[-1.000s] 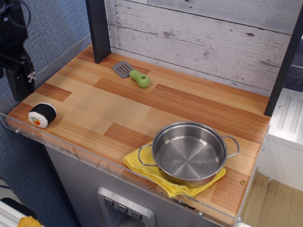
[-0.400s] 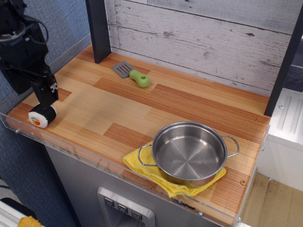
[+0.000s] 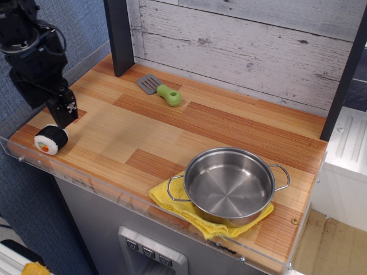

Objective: Place the sushi in the pot.

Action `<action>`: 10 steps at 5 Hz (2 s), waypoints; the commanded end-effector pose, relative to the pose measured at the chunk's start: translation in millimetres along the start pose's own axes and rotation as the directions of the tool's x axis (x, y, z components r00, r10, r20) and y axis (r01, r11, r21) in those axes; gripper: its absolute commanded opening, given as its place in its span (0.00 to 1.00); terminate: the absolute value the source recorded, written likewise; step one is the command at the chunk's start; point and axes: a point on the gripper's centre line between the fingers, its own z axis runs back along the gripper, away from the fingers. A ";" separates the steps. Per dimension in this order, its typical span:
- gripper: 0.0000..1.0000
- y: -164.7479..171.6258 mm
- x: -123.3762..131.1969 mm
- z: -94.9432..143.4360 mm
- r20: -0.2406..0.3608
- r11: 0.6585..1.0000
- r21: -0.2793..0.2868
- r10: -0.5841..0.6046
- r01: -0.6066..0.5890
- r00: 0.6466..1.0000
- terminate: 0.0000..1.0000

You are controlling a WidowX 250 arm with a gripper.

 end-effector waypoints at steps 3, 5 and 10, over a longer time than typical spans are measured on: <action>1.00 5.5 -25.3 -25.9 -0.085 0.997 0.025 0.069 -0.067 0.994 0.00; 1.00 7.1 -35.6 -52.1 -0.118 0.993 -0.006 0.116 -0.118 0.986 0.00; 0.00 -10.6 -8.0 3.0 -0.069 0.974 0.040 0.225 -0.222 0.972 0.00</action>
